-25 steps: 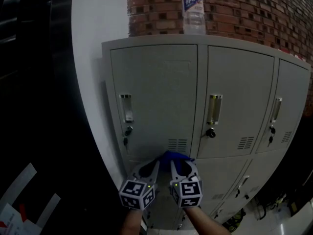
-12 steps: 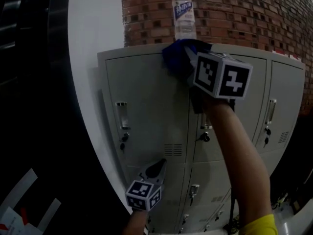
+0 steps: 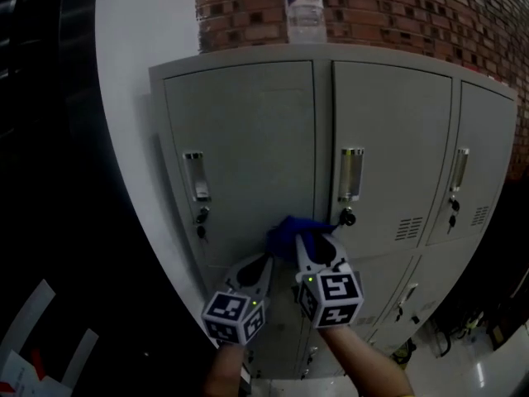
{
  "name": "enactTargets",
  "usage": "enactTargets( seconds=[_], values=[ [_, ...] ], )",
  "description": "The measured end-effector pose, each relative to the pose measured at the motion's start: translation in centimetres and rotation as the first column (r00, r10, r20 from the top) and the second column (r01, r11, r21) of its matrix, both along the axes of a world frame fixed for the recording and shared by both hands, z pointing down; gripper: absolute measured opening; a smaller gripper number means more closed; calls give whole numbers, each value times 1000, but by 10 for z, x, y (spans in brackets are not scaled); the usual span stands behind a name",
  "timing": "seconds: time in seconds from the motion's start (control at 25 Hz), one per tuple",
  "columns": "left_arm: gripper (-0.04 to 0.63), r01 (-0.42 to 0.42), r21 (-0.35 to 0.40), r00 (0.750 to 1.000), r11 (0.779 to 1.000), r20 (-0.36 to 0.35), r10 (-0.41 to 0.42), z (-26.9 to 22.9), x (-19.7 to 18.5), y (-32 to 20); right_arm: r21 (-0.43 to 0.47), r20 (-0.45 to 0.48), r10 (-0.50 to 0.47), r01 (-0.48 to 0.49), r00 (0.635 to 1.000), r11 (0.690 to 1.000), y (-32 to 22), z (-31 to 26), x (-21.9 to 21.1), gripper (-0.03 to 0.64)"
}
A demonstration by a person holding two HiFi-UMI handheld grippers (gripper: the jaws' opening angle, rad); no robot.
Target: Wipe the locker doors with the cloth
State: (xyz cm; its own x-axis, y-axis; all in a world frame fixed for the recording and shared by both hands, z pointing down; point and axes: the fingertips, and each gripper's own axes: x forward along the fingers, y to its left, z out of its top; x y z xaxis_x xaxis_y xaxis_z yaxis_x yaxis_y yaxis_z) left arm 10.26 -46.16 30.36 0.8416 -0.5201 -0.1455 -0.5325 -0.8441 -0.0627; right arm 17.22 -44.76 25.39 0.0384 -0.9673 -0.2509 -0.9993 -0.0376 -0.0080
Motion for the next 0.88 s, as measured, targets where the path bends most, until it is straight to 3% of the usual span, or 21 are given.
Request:
enactTargets(
  seconds=[0.08, 0.2, 0.44, 0.68, 0.88],
  values=[
    [-2, -4, -9, 1000, 1000, 7, 5, 8, 2, 0, -46, 8, 10, -9, 1000, 999, -5, 59, -4, 98],
    [-2, -4, -29, 1000, 1000, 16, 4, 20, 3, -1, -46, 5, 16, -16, 1000, 999, -6, 97, -2, 101],
    [-2, -2, -46, 1000, 999, 18, 3, 31, -3, 1, -77, 62, -86, 91, 994, 993, -8, 100, -8, 101],
    [-2, 17, -51, 999, 999, 30, -15, 36, -12, 9, -113, 62, -114, 121, 992, 986, -4, 102, -5, 100],
    [-2, 17, -65, 999, 998, 34, -14, 50, -27, 32, -56, 46, -162, 164, 986, 985, 64, 104, -37, 98]
  ],
)
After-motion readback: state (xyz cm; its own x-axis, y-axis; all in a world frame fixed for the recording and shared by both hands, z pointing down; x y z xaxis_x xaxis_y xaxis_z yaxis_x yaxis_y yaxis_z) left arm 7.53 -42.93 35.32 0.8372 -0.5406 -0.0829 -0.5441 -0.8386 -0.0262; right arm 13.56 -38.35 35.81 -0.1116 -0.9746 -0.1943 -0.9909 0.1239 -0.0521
